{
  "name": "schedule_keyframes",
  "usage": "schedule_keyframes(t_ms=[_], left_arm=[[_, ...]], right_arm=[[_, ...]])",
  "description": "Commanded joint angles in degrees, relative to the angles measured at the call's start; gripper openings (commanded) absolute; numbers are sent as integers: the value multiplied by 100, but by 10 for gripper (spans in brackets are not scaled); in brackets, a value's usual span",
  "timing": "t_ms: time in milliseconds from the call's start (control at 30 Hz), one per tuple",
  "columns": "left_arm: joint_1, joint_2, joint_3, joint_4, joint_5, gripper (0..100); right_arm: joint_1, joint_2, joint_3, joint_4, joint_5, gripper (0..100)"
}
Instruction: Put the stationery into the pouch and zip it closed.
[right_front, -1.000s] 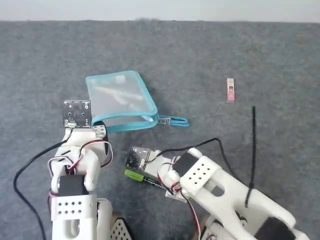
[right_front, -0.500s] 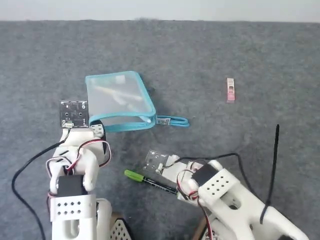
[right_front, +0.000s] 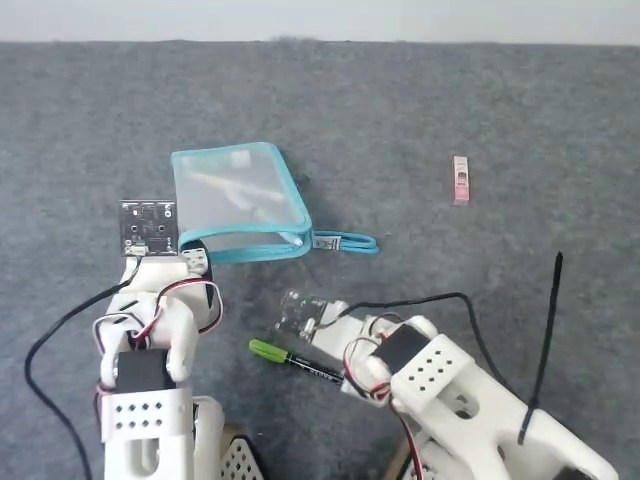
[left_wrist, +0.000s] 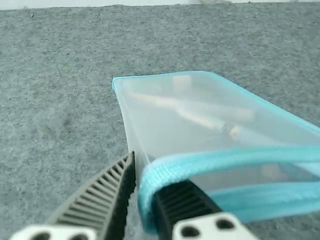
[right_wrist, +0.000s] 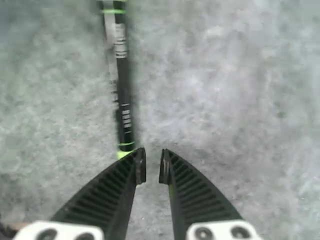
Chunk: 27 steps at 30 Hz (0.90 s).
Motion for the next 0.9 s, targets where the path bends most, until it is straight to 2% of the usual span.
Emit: schedule_keyframes(t_ms=[0, 333, 667, 867], left_arm=[[-9, 18, -127, -237, -26, 12], [-9, 18, -127, -237, -18, 12], [-26, 18, -127, -237, -18, 12], [-26, 18, -127, -237, -18, 12]], right_arm=[[-409, -48, -352, 198, 105, 67], [-497, -13, -176, 163, 97, 215], [-523, 1314, -484, -40, 97, 219], [-505, 1604, -536, -110, 97, 183]])
